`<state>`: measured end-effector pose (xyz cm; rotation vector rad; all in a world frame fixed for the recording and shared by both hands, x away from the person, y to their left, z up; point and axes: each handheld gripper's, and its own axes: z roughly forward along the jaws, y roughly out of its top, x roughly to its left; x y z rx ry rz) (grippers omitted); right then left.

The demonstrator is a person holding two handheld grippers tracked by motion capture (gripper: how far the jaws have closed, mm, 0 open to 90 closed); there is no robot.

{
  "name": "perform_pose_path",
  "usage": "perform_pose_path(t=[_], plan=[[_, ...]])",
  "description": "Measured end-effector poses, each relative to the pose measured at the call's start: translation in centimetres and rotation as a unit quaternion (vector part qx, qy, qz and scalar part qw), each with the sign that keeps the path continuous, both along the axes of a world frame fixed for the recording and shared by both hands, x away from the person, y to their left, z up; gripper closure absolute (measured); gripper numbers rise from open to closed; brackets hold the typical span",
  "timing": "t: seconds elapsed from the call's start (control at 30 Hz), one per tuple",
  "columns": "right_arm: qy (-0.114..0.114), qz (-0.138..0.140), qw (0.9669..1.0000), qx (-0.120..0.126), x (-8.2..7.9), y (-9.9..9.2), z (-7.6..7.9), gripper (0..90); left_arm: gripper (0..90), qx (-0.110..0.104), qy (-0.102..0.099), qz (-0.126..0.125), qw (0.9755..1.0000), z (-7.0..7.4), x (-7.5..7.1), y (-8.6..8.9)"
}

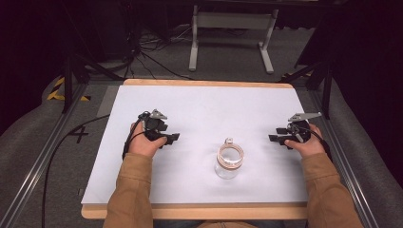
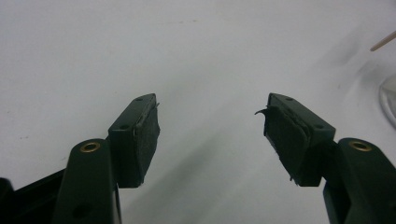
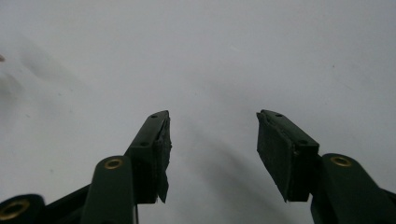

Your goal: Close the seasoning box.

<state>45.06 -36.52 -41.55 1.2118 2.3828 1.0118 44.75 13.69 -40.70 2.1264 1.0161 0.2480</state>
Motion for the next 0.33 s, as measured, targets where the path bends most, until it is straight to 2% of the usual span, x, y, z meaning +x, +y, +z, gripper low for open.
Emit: perform_pose_path(t=[0.2,0.33], plan=[[0.009,0.007,0.9998,-0.014,0.23,0.21,-0.88,44.1,35.2,0.003,0.005,-0.001,1.0,-0.41,0.14,-0.04],[0.005,0.011,0.9999,-0.012,0.24,0.35,-0.82,43.5,34.7,0.003,0.006,-0.002,1.0,-0.34,0.12,-0.11]])
